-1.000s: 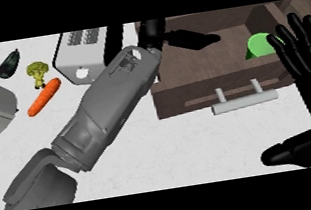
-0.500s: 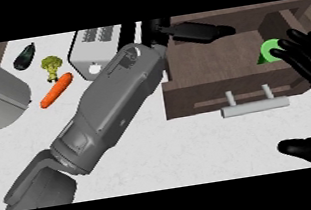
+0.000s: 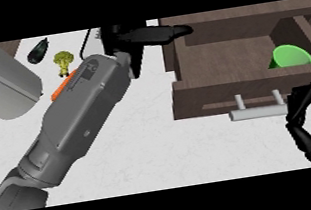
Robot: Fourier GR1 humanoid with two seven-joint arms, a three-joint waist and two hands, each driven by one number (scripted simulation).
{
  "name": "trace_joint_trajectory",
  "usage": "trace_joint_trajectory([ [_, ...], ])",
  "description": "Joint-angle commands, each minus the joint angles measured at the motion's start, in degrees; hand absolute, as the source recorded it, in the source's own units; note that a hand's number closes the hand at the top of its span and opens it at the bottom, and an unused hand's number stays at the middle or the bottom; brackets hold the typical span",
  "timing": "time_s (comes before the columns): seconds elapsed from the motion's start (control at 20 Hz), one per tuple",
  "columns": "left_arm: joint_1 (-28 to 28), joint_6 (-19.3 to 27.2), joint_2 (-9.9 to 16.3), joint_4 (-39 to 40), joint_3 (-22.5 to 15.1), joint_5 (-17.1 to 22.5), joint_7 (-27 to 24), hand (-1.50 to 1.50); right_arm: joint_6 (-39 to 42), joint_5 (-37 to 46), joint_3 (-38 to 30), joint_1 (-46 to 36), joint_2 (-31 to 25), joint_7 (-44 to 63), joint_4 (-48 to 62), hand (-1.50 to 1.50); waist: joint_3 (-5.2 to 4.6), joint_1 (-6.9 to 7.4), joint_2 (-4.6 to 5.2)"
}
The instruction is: Pick up the cup, place it into the drawer and close the drawer
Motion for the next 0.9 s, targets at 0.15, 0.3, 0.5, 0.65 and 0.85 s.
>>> trace_joint_trajectory([
  [0.15,16.16,2.63,7.36,-18.63,-0.33,0.13,3.08,-1.5,1.93,8.24,2.5,3.67,-2.75,0.88,-2.83,1.5,-0.01,1.14,-0.37],
  [0.3,20.88,1.35,13.32,-26.36,2.06,1.32,7.23,-1.5,1.42,10.1,2.74,2.73,-2.39,1.21,-0.84,1.5,0.01,0.61,-0.07],
  [0.5,29.64,1.93,16.46,-35.02,3.09,0.85,8.55,-1.5,-0.21,16.56,5.07,0.25,-1.13,-0.16,3.55,1.5,0.02,0.29,0.17],
  [0.65,36.43,-5.24,19.54,-36.92,4.33,2.09,5.8,-1.5,1.37,23.54,7.11,-1.27,-3.48,-6.41,8.72,1.5,0.02,0.64,0.36],
  [0.85,38.71,-7.44,22.29,-38.24,6.75,3.76,6.54,-1.5,0.96,36.32,12.21,-3.17,-8.07,-10.66,10.59,1.5,0.01,1.35,0.41],
])
